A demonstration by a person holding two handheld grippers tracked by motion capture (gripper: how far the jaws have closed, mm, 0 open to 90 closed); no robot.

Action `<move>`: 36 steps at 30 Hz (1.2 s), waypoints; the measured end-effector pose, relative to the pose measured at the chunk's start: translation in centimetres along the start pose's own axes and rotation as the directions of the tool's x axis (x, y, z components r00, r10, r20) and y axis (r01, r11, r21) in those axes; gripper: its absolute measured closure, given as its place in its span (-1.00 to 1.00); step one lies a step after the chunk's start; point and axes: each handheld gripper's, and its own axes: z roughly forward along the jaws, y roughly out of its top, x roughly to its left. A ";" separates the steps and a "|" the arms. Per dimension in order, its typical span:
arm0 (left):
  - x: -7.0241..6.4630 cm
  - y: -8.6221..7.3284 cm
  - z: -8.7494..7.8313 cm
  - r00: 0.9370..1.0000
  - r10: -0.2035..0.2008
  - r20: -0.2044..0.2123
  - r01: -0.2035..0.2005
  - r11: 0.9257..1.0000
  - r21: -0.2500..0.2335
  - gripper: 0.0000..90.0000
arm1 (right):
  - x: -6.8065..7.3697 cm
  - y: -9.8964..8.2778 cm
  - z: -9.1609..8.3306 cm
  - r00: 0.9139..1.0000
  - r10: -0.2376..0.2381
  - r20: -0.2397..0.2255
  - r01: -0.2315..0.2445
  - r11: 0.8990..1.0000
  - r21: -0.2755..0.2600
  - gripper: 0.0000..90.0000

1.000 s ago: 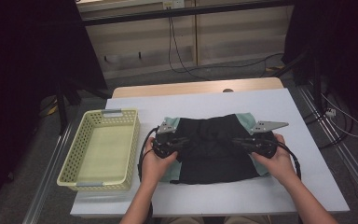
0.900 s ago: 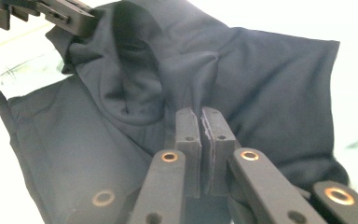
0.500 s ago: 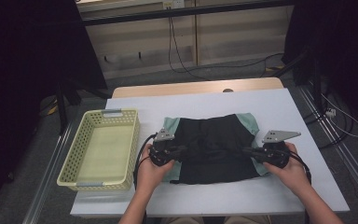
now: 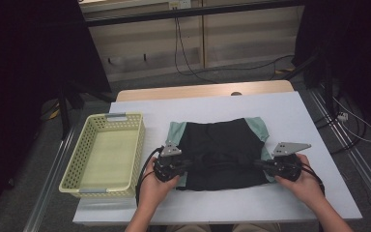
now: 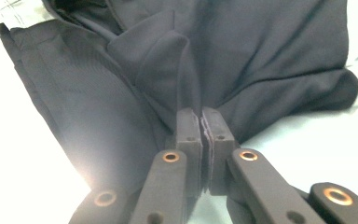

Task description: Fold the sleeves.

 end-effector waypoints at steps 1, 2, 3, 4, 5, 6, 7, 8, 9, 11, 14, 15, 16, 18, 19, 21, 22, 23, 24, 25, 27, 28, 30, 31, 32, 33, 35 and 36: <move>0.0 0.0 -0.1 1.000 -0.004 0.003 0.004 1.000 -0.004 0.93 | -0.1 0.0 -0.1 1.000 -0.001 0.003 0.001 1.000 0.002 0.95; 0.0 0.0 -0.2 1.000 -0.009 0.009 0.009 1.000 -0.009 0.93 | -0.1 0.0 -0.2 1.000 0.005 0.004 -0.005 1.000 -0.001 0.95; 0.1 0.0 -0.3 1.000 -0.008 0.008 0.008 1.000 -0.012 0.93 | -0.2 0.0 -0.3 1.000 0.006 0.001 -0.006 1.000 -0.007 0.95; 0.1 0.0 -0.3 1.000 -0.005 0.006 0.005 1.000 -0.009 0.93 | -0.2 0.1 -0.3 1.000 0.005 -0.005 -0.005 1.000 -0.007 0.96; 0.1 -0.1 -0.3 1.000 -0.010 0.007 0.010 1.000 -0.012 0.93 | -0.2 0.1 -0.4 1.000 0.004 -0.006 -0.004 1.000 -0.007 0.95; 0.1 -0.2 -0.3 1.000 -0.013 0.007 0.013 1.000 -0.011 0.93 | -0.1 0.0 -0.5 1.000 0.003 -0.008 -0.003 1.000 -0.009 0.96; 0.1 -0.2 -0.3 1.000 -0.015 0.007 0.015 1.000 -0.009 0.93 | -0.1 0.0 -0.5 1.000 -0.002 -0.008 0.002 1.000 -0.005 0.96; 0.1 -0.2 -0.4 1.000 -0.016 0.010 0.016 1.000 -0.010 0.93 | -0.1 0.0 -0.5 1.000 -0.004 -0.007 0.004 1.000 -0.001 0.95; 0.0 -0.2 -0.3 1.000 -0.017 0.015 0.017 1.000 -0.008 0.93 | -0.2 -0.1 -0.5 1.000 -0.002 -0.007 0.002 1.000 -0.001 0.95; 0.0 -0.2 -0.4 1.000 -0.015 0.012 0.015 1.000 -0.005 0.91 | -0.2 -0.2 -0.4 1.000 0.004 -0.016 -0.004 1.000 -0.006 0.93; 0.0 -0.1 -0.4 1.000 -0.019 0.008 0.019 1.000 -0.003 0.90 | 0.0 -0.2 -0.3 1.000 0.005 -0.020 -0.005 1.000 0.004 0.90; 0.0 -0.1 -0.4 1.000 -0.018 0.008 0.018 1.000 -0.002 0.88 | 0.1 -0.2 -0.3 1.000 0.004 -0.023 -0.004 1.000 0.006 0.88; 0.1 -0.2 -0.4 1.000 -0.016 0.009 0.016 1.000 0.000 0.88 | 0.1 -0.1 -0.3 1.000 0.007 -0.027 -0.007 1.000 0.007 0.87; 0.1 -0.2 -0.4 1.000 -0.016 0.009 0.016 1.000 0.005 0.87 | 0.3 -0.1 -0.3 0.999 0.018 -0.033 -0.018 1.000 0.011 0.86; 0.1 -0.2 -0.4 1.000 -0.018 0.011 0.018 1.000 0.005 0.87 | 0.4 -0.1 -0.3 0.999 0.016 -0.033 -0.015 1.000 0.012 0.84; 0.1 -0.2 -0.5 1.000 -0.017 0.013 0.017 1.000 0.002 0.85 | 0.5 -0.1 -0.4 0.999 0.008 -0.032 -0.008 1.000 0.012 0.81; 0.1 -0.1 -0.5 1.000 -0.015 0.014 0.015 1.000 -0.001 0.85 | 0.5 0.0 -0.5 0.999 0.009 -0.033 -0.009 1.000 0.011 0.81; 0.1 -0.1 -0.6 1.000 -0.015 0.014 0.015 1.000 0.001 0.85 | 0.4 0.0 -0.6 0.999 0.013 -0.032 -0.013 1.000 0.008 0.81; 0.2 -0.1 -0.7 1.000 -0.015 0.014 0.015 1.000 0.000 0.84 | 0.4 0.0 -0.7 0.999 0.017 -0.034 -0.017 1.000 0.006 0.80; 0.3 0.0 -0.9 1.000 -0.022 0.013 0.022 1.000 -0.003 0.84 | 0.3 0.0 -0.7 0.999 0.019 -0.034 -0.019 1.000 0.003 0.79; 0.5 0.0 -1.3 1.000 -0.028 0.011 0.028 0.999 -0.015 0.84 | 0.1 -0.1 -0.9 0.999 0.023 -0.031 -0.023 1.000 0.000 0.76; 0.6 0.0 -1.5 0.999 -0.034 0.009 0.034 0.999 -0.021 0.84 | 0.0 -0.1 -1.1 0.999 0.029 -0.026 -0.029 1.000 -0.003 0.74; 0.6 0.1 -1.7 1.000 -0.027 0.004 0.027 0.999 -0.027 0.80 | -0.3 -0.1 -1.4 0.999 0.044 -0.018 -0.044 0.999 -0.020 0.67; 0.6 0.2 -1.7 1.000 -0.025 0.002 0.025 0.999 -0.035 0.78 | -0.4 0.0 -1.6 0.998 0.060 -0.021 -0.061 0.998 -0.034 0.66; 0.5 0.3 -1.7 1.000 -0.028 0.002 0.028 0.999 -0.043 0.73 | -0.4 0.2 -1.7 0.997 0.076 -0.024 -0.077 0.996 -0.053 0.65; 0.5 0.4 -1.8 1.000 -0.028 0.006 0.028 0.999 -0.044 0.71 | -0.4 0.5 -1.8 0.997 0.076 -0.021 -0.078 0.995 -0.067 0.63; 0.4 0.6 -1.7 0.999 -0.033 0.018 0.034 0.998 -0.045 0.67 | -0.2 1.0 -1.8 0.998 0.064 -0.014 -0.065 0.994 -0.084 0.60; 0.4 0.7 -1.7 0.999 -0.039 0.022 0.039 0.998 -0.044 0.62 | -0.2 1.3 -1.8 0.998 0.061 -0.011 -0.062 0.994 -0.092 0.60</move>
